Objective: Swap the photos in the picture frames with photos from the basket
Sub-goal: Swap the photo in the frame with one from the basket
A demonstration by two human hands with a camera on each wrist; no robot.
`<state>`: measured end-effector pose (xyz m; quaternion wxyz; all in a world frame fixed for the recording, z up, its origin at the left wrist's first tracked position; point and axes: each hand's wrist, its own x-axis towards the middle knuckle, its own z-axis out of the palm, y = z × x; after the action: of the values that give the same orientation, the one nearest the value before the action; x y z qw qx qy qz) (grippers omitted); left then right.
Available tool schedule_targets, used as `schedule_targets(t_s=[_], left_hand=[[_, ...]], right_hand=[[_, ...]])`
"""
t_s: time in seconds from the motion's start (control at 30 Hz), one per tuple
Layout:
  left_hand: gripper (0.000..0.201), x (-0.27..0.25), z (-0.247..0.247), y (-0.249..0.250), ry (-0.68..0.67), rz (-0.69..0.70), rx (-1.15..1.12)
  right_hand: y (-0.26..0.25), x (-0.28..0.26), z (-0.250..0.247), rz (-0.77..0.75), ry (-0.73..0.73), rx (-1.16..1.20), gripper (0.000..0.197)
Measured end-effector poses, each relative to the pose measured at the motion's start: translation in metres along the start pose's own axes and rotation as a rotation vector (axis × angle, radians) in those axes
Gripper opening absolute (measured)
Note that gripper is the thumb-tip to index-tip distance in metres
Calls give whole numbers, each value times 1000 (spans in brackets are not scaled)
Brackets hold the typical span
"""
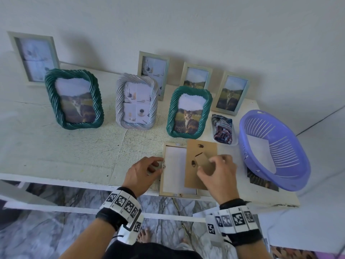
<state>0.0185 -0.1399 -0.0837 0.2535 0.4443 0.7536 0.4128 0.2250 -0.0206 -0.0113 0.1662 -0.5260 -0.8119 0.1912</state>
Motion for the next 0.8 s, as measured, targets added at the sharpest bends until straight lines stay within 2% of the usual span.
schedule_targets(t_s=[0.17, 0.5, 0.57, 0.7, 0.8], left_hand=[[28, 0, -1, 1, 4, 8, 8], [29, 0, -1, 1, 0, 14, 27], [28, 0, -1, 0, -1, 14, 16], [28, 1, -1, 0, -6, 15, 14], [28, 1, -1, 0, -7, 14, 15]], right_hand=[[-26, -1, 28, -89, -128, -163, 40], [-30, -5, 47, -146, -132, -328, 44], [-22, -3, 44, -167, -170, -277, 42], [10, 18, 21, -150, -361, 112, 19], [28, 33, 4, -202, -458, 191, 25]])
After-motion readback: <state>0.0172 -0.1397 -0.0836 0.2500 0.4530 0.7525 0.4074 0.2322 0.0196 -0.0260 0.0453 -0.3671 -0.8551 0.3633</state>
